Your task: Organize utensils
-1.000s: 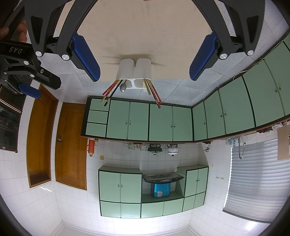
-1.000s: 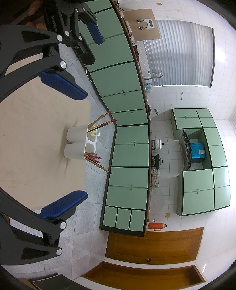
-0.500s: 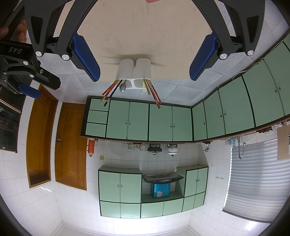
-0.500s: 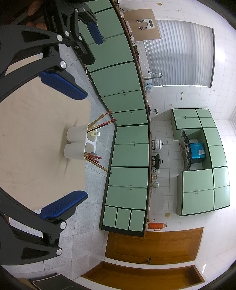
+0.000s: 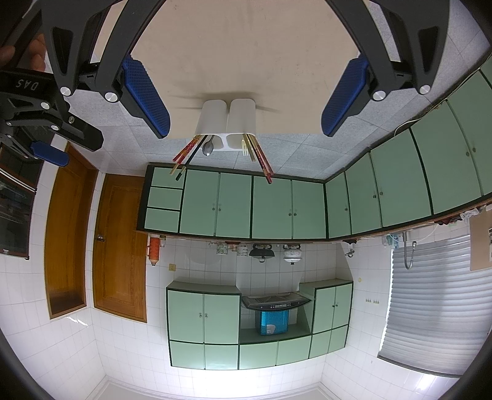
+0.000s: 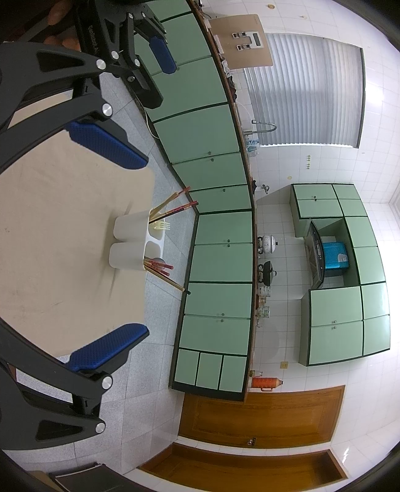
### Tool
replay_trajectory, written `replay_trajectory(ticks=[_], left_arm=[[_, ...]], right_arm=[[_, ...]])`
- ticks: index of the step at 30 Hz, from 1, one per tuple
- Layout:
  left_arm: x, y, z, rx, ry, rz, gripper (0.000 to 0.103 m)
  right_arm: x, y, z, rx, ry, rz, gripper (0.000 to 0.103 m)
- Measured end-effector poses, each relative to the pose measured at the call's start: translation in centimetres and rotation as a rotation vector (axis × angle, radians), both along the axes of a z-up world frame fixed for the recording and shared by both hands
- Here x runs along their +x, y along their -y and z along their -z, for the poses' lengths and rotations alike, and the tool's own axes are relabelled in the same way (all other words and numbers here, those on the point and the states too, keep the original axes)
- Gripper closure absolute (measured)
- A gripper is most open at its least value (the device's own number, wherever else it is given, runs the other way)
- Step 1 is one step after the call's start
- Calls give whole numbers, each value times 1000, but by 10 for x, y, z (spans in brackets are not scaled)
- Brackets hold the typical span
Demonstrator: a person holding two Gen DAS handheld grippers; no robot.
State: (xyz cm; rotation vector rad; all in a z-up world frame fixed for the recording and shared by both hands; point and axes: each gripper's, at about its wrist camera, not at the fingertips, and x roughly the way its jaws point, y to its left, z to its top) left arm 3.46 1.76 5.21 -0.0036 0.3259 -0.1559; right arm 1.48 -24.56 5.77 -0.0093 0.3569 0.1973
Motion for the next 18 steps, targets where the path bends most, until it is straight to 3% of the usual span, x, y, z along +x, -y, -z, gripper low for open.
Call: replay_trajectory(ticks=[18], left_arm=[[2,-7,1,-3,-9,1,6]], right_arm=[[1,-2,5,-2,-5,0,6]])
